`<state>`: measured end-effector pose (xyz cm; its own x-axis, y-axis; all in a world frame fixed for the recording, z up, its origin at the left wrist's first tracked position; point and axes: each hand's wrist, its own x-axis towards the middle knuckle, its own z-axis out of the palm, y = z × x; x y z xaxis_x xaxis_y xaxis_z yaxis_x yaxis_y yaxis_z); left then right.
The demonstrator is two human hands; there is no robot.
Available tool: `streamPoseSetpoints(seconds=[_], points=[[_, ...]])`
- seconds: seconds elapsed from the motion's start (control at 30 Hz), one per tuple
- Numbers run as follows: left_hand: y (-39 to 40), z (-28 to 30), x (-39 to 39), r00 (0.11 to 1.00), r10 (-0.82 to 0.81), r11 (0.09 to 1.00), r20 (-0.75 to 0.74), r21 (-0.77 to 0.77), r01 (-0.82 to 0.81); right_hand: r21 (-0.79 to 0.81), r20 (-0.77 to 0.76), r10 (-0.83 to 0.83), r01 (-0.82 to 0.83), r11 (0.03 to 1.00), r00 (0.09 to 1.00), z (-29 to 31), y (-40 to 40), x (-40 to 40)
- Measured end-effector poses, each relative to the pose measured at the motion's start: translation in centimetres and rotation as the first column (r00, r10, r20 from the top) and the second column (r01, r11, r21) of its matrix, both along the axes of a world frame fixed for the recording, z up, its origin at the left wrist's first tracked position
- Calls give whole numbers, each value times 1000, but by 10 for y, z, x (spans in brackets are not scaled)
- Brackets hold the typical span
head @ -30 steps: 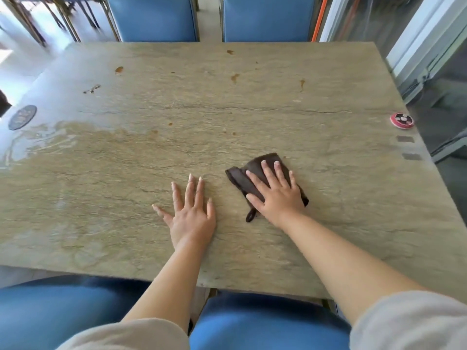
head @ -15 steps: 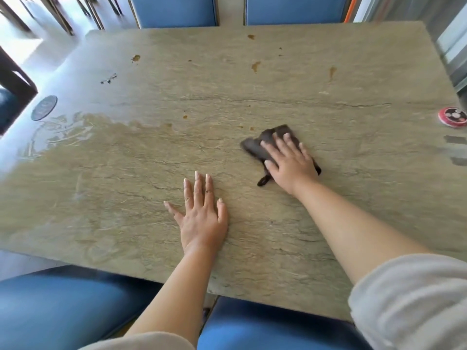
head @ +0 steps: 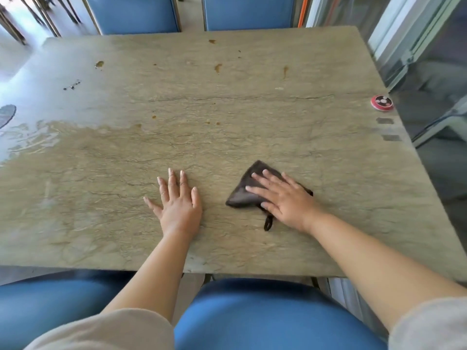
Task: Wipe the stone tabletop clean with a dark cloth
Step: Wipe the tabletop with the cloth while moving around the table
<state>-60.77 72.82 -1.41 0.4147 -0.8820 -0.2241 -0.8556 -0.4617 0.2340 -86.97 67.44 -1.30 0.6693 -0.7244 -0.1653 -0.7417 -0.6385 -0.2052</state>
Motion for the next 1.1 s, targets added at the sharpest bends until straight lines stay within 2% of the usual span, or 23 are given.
streamPoseSetpoints(seconds=[0.07, 0.1, 0.13, 0.2, 0.27, 0.33, 0.4, 0.43, 0.5, 0.6, 0.67, 0.73, 0.83, 0.97, 1.03, 1.1], points=[[-1, 1, -13, 1000, -9, 1000, -29, -9, 9, 2, -46, -368, 369, 929, 928, 1, -15, -2], [-2, 1, -20, 999, -23, 1000, -41, -16, 23, 0, -75, -482, 483, 875, 873, 2, -15, 5], [-4, 1, -28, 998, -43, 999, -49, -25, 41, -10, -100, -523, 525, 851, 846, 4, -9, 14], [-9, 1, -41, 995, -81, 996, -63, -48, 78, -10, -95, -420, 421, 907, 903, 3, 17, 28], [-17, 2, -51, 989, -129, 990, -68, -66, 124, 17, -33, -123, 124, 992, 992, 7, 48, 21], [-25, 2, -60, 983, -170, 984, -64, -64, 166, 40, -3, 111, -111, 993, 994, 7, 58, -2], [-31, 1, -66, 982, -185, 982, -31, -37, 183, 2, 1, 126, -126, 992, 992, 1, 43, -22], [-33, 0, -68, 981, -192, 981, 4, -24, 192, -26, 3, 49, -48, 998, 999, -2, 31, -25], [-33, -3, -70, 976, -208, 978, 62, -13, 209, -57, 5, -218, 218, 974, 976, -4, 3, -19], [-33, -7, -69, 976, -203, 979, 76, -20, 205, -69, -17, -551, 549, 833, 834, -5, -43, 6], [-34, -9, -68, 976, -201, 979, 84, -22, 204, -41, -43, -661, 659, 751, 749, -4, -71, 24], [-34, -9, -68, 975, -205, 978, 89, -23, 207, 1, -60, -694, 695, 719, 718, -3, -94, 40], [-34, -9, -68, 977, -203, 978, 71, -35, 206, 41, -76, -610, 614, 789, 789, 0, -107, 52], [-33, -9, -68, 979, -201, 977, 41, -65, 204, 84, 82, -300, 293, 952, 950, 3, -67, 42], [-33, -9, -67, 979, -200, 977, 35, -73, 202, 148, 261, -188, 153, 977, 947, 2, -35, 22], [-33, -9, -67, 980, -198, 977, 32, -80, 200, 236, 442, -275, 185, 954, 854, 3, -14, -6]])
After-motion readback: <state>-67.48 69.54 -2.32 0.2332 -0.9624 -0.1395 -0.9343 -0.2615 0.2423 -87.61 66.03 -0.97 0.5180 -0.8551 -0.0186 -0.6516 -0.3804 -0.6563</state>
